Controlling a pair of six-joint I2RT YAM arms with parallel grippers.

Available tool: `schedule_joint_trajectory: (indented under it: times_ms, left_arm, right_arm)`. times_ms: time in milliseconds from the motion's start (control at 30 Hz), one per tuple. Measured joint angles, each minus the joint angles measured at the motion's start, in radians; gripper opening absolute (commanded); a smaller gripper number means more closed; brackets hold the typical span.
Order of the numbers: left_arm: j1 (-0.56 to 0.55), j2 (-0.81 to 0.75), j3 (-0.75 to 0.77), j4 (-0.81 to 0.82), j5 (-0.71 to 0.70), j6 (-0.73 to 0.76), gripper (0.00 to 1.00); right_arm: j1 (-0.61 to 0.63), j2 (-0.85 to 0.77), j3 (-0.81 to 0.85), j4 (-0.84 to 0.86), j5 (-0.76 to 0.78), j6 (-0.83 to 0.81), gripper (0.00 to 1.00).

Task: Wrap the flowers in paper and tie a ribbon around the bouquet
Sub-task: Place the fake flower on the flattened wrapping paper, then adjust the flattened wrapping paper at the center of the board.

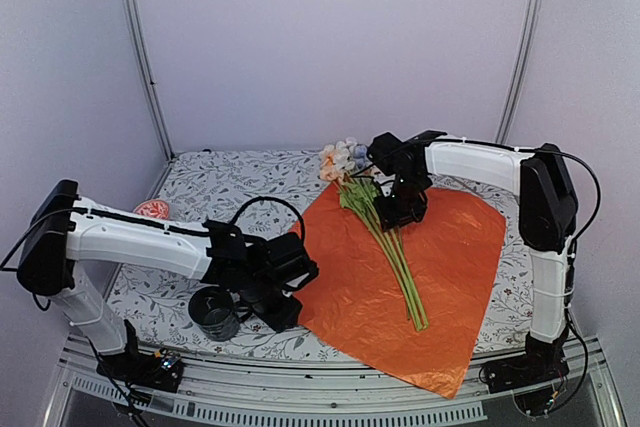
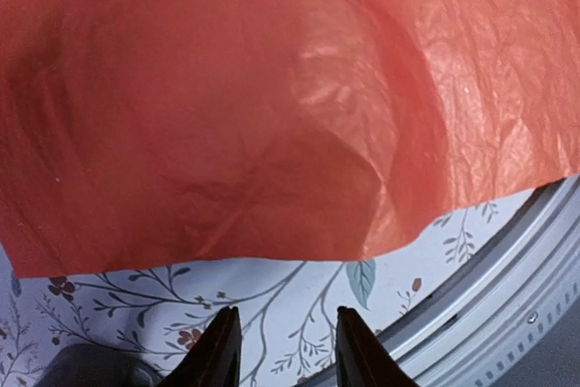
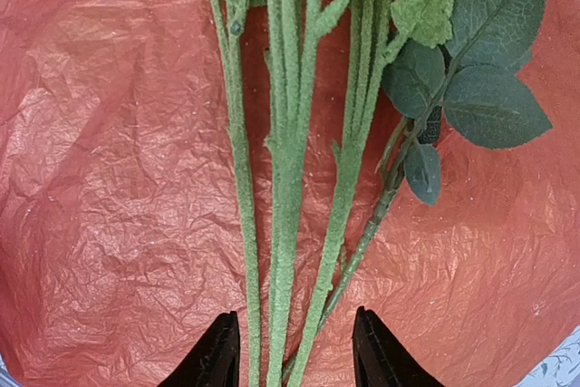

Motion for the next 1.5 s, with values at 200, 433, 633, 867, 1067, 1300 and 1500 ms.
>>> schedule_joint_trajectory:
  times_ms: [200,433,633,867,1067,1300,1500]
  left_arm:
    - [-0.047,0.056,0.019,-0.017,-0.018,-0.010,0.37]
    - [-0.042,0.140,0.051,-0.031,-0.049,-0.001,0.38]
    - [0.010,0.168,0.053,-0.045,-0.093,0.000,0.38]
    - [0.156,0.215,0.104,-0.049,-0.161,0.011,0.39]
    - [0.217,0.275,0.174,-0.043,-0.221,0.049,0.39]
    - [0.365,0.305,0.201,0.005,-0.278,0.089,0.39]
    - [0.362,0.252,0.150,0.064,-0.286,0.190,0.47]
  right_arm:
    - [0.000,-0.046,-0.011,0.010,-0.002,0.000,0.48]
    - [-0.040,-0.193,-0.137,0.040,-0.004,-0.014,0.48]
    - [-0.216,-0.249,-0.356,0.122,-0.058,-0.020,0.46]
    - [-0.280,-0.175,-0.438,0.229,-0.124,-0.023,0.45]
    - [-0.271,-0.139,-0.453,0.303,-0.169,-0.007,0.45]
    - [-0.269,-0.142,-0.470,0.379,-0.265,0.027,0.45]
    - [-0.261,-0.178,-0.457,0.338,-0.285,0.021,0.45]
